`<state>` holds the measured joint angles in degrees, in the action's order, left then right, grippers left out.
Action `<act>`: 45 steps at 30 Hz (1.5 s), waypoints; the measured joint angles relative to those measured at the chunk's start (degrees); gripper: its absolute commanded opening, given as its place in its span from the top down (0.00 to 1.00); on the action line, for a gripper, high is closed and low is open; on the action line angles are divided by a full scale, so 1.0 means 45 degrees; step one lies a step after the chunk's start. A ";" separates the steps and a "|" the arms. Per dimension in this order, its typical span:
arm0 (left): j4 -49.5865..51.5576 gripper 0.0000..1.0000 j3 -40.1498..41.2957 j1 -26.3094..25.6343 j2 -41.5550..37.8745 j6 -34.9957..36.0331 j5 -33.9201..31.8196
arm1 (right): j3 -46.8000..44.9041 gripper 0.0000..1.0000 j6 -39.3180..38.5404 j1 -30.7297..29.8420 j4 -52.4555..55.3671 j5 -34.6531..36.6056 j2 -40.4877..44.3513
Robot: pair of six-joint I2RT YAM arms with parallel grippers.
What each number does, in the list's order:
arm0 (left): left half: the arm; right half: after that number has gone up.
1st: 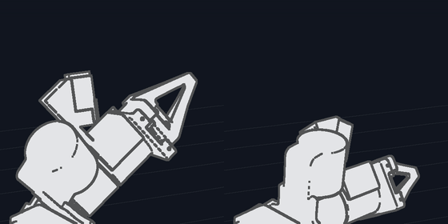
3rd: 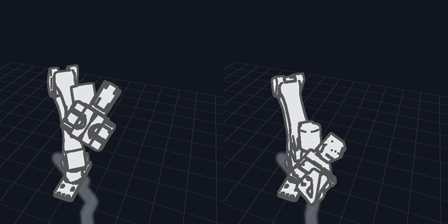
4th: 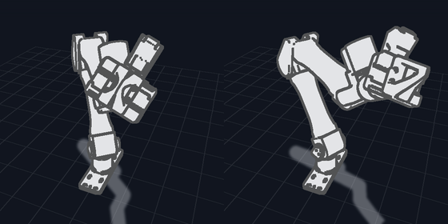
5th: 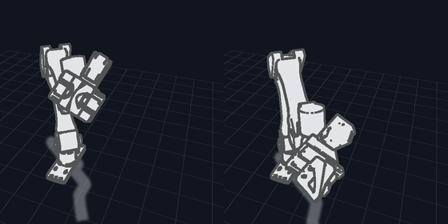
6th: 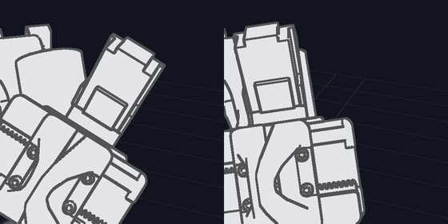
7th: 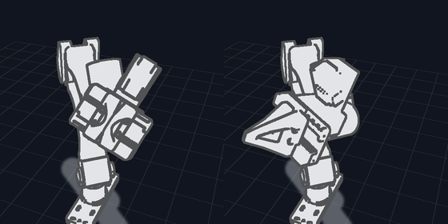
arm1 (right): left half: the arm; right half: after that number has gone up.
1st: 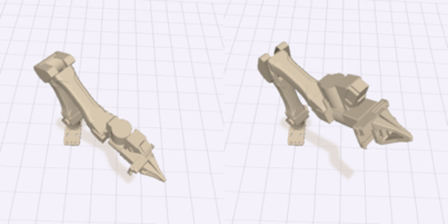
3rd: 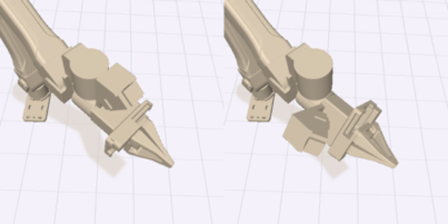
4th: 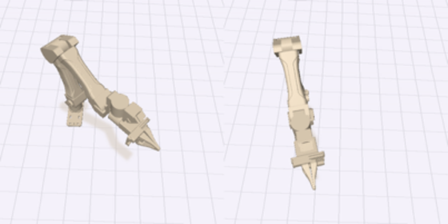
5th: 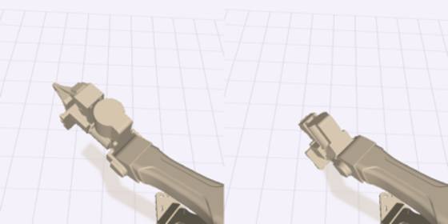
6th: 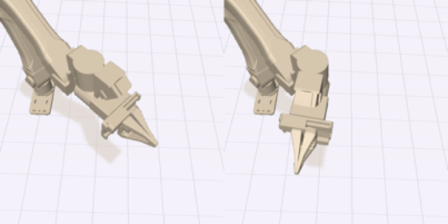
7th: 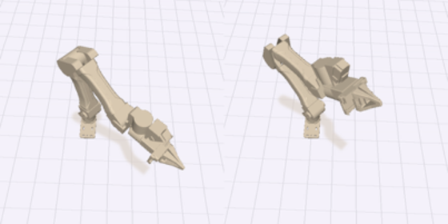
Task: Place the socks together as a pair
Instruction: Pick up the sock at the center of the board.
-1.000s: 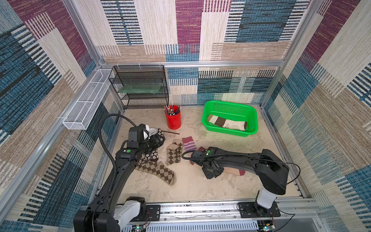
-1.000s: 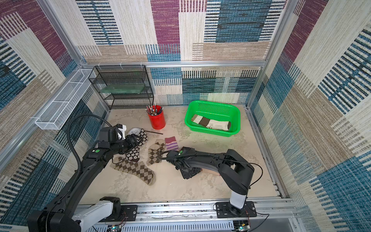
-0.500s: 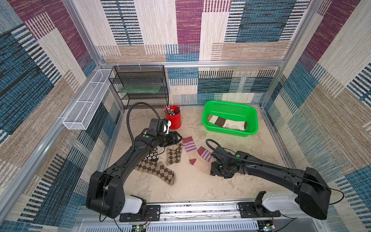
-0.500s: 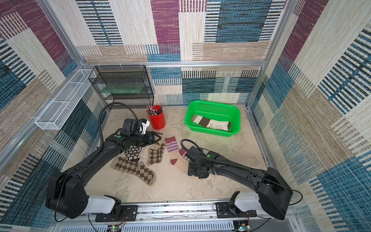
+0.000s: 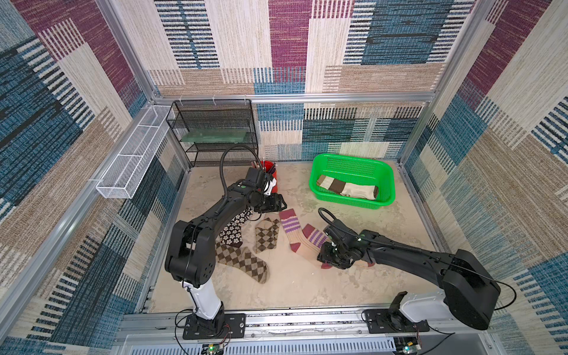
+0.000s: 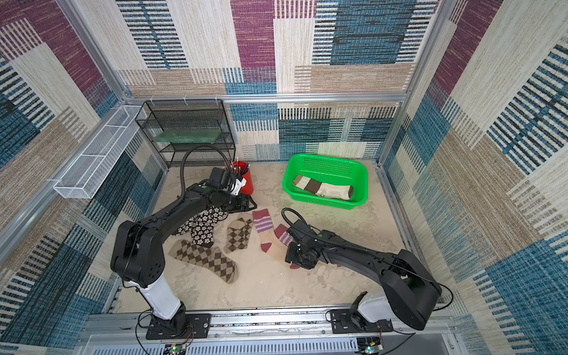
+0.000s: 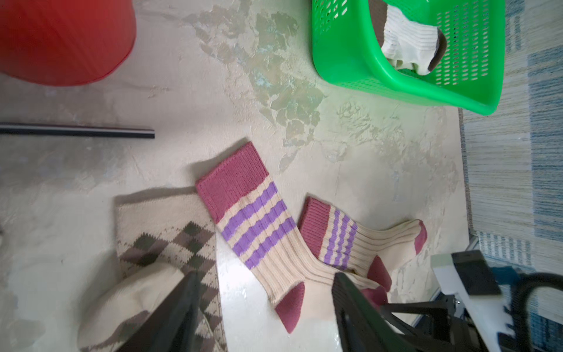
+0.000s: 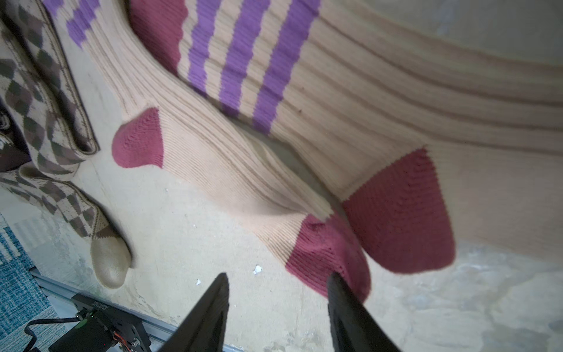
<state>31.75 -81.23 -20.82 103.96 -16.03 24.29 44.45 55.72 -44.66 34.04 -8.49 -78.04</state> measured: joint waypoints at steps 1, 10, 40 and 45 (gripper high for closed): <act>0.0155 0.32 -0.0379 -0.0083 0.0350 0.0180 -0.0034 | 0.0015 0.45 0.0097 -0.0034 0.0121 0.0000 0.0126; 0.1953 0.36 -0.3104 -0.0651 0.3245 0.0981 -0.1263 | -0.0136 0.43 0.0510 -0.0253 0.0515 -0.0005 0.0525; 0.2754 1.00 -0.4609 -0.0933 0.5537 0.1593 -0.3201 | -0.2021 0.78 0.0884 0.1166 -0.2055 -0.0777 0.0384; 0.3104 1.00 -0.3934 -0.0942 0.4964 0.1647 -0.2982 | -0.1360 0.96 0.0743 0.1180 -0.1661 -0.0627 0.0675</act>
<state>45.71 -98.94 -25.06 126.30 -8.62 10.87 38.33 59.07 -39.35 26.57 -11.31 -75.00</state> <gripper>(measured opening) 0.056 0.075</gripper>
